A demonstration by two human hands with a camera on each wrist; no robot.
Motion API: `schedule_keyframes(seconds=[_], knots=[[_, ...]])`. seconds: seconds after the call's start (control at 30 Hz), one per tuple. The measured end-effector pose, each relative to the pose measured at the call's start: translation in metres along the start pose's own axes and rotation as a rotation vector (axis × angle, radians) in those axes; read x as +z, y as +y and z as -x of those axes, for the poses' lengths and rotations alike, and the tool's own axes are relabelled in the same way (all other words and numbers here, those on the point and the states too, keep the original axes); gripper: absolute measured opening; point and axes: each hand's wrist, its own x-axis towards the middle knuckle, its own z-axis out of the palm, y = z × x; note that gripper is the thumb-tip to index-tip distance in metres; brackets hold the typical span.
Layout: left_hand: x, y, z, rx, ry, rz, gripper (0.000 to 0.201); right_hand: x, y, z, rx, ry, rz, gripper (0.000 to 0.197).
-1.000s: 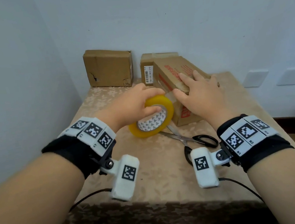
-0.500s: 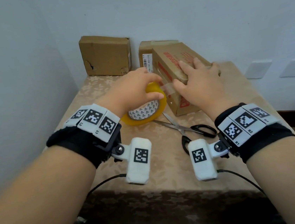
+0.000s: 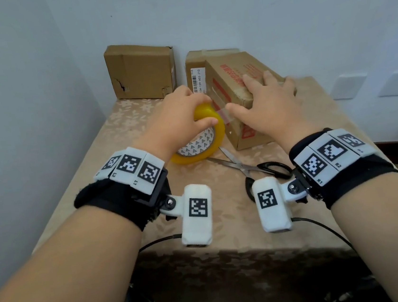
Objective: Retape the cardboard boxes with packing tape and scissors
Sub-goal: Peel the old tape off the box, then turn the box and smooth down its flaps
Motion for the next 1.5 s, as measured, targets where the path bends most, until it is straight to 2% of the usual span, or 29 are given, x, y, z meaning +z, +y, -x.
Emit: schedule_keyframes(seconds=[0.07, 0.4, 0.57, 0.63, 0.7, 0.77, 0.83, 0.9, 0.97, 1.0, 1.07, 1.13, 1.33, 1.5], knots=[[-0.002, -0.001, 0.001, 0.008, -0.012, 0.021, 0.054, -0.001, 0.001, 0.001, -0.010, -0.012, 0.014, 0.083], [-0.005, 0.001, -0.003, 0.019, -0.047, 0.008, 0.052, 0.001, -0.006, 0.005, 0.016, 0.025, -0.018, 0.065], [-0.007, 0.000, 0.001, 0.013, -0.056, -0.071, 0.053, -0.006, 0.001, 0.008, -0.017, -0.056, -0.116, 0.066], [-0.006, 0.000, 0.006, 0.020, -0.051, -0.076, 0.055, -0.007, 0.008, 0.014, -0.041, -0.010, -0.187, 0.069], [-0.004, 0.003, 0.012, 0.017, -0.054, -0.078, 0.058, -0.009, 0.019, 0.024, -0.021, 0.105, -0.237, 0.068], [-0.003, 0.006, 0.016, 0.014, -0.060, -0.108, 0.059, -0.013, 0.029, 0.033, -0.010, 0.206, -0.240, 0.052], [-0.002, 0.009, 0.019, 0.016, -0.067, -0.119, 0.057, -0.016, 0.032, 0.042, -0.041, 0.198, -0.221, 0.031], [-0.003, 0.012, 0.019, 0.019, -0.068, -0.130, 0.054, -0.020, 0.028, 0.050, -0.099, 0.203, -0.168, 0.022], [-0.007, 0.015, 0.018, 0.025, -0.099, -0.151, 0.053, -0.024, 0.018, 0.061, -0.159, 0.126, -0.181, 0.018], [-0.009, 0.016, 0.017, 0.026, -0.118, -0.159, 0.052, -0.024, 0.013, 0.065, -0.187, 0.002, -0.169, 0.020], [-0.014, 0.014, 0.014, 0.024, -0.150, -0.165, 0.050, -0.018, 0.004, 0.072, -0.194, -0.343, 0.000, 0.031], [-0.021, 0.010, 0.011, 0.007, -0.179, -0.147, 0.050, -0.011, 0.000, 0.079, -0.168, -0.533, 0.143, 0.039], [-0.032, 0.001, 0.012, 0.034, -0.232, -0.082, 0.050, -0.011, 0.007, 0.087, -0.162, -0.573, 0.097, 0.052], [-0.033, 0.001, 0.016, 0.050, -0.221, -0.086, 0.048, -0.008, 0.017, 0.088, -0.228, -0.545, 0.211, 0.037]])
